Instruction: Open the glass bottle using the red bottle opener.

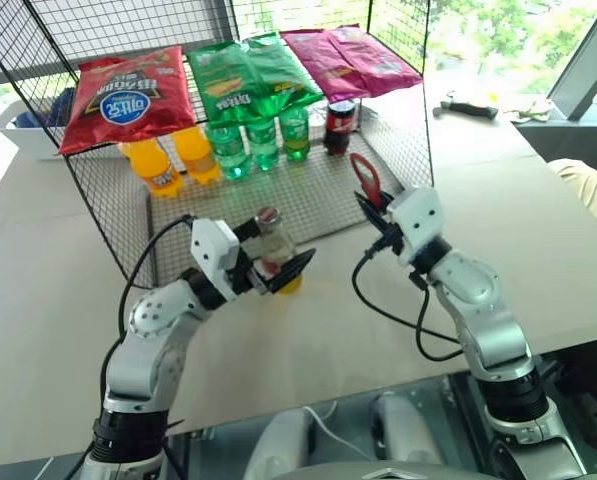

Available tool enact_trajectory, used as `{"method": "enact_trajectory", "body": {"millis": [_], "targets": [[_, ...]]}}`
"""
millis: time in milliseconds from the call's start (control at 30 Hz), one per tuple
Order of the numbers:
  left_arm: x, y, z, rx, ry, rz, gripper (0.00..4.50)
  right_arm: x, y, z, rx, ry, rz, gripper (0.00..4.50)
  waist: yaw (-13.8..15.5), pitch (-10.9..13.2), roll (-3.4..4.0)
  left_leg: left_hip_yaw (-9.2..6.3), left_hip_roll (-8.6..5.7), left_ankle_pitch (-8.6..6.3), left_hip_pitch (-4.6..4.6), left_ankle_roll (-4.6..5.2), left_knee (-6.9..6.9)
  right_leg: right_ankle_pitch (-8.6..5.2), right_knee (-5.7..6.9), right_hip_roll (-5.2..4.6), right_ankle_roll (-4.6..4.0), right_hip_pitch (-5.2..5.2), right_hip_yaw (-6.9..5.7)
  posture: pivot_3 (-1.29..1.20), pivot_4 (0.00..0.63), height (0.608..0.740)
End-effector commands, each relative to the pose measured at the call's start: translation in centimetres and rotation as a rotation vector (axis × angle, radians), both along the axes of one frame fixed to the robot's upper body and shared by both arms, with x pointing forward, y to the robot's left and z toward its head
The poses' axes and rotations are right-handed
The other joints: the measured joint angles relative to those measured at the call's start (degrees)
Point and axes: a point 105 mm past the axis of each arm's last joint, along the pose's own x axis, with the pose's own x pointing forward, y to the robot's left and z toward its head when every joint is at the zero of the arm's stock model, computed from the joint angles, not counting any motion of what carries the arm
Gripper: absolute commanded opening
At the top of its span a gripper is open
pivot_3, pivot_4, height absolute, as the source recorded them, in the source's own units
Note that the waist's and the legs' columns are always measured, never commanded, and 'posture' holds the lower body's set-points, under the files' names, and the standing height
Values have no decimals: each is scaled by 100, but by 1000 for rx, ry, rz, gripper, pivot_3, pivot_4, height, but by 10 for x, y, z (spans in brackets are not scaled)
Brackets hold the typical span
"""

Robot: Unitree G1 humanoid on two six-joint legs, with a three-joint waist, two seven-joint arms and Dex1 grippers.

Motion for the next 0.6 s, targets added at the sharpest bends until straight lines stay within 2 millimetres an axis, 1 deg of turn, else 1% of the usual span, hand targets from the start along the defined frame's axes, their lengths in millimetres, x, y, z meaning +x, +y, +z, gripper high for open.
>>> {"method": "enact_trajectory", "body": {"millis": [33,200,300,333,367,400,433,600], "targets": [[-1,2,10,-17,-59,13,4491,-5,4,12,6,-59,24,0,0,0,0,0,0,0,0,0,0,0,0,0,0,0,0,0,150,740],[-1,4,8,-2,-78,19,4491,-5,4,12,2,-60,27,0,0,0,0,0,0,0,0,0,0,0,-1,0,0,0,0,0,150,740],[0,4,11,-32,-87,24,3686,-5,5,12,-1,-61,28,0,1,0,0,0,0,0,0,0,0,0,-1,0,0,0,0,0,150,740],[-1,4,13,-42,-95,23,3297,-5,5,12,-2,-62,28,0,1,0,0,0,0,0,0,0,0,0,-1,0,0,0,0,0,150,740],[-1,4,15,-47,-100,22,2717,-5,5,12,-2,-62,29,0,0,0,0,0,0,0,0,0,0,0,-1,-1,0,0,0,0,150,740],[-1,4,16,-55,-102,21,2544,-5,5,12,-3,-62,29,0,0,0,0,0,0,0,0,0,0,0,-1,-1,0,0,0,0,150,740],[-1,4,17,-60,-103,21,2252,-4,5,12,-3,-62,29,0,0,0,0,-1,0,0,-1,0,0,0,-1,0,0,0,-1,0,150,740],[-2,3,18,-82,-97,10,2253,-4,5,10,-8,-61,30,0,0,0,0,0,0,0,-2,0,-1,0,-4,-1,0,0,-1,0,150,740]]}}
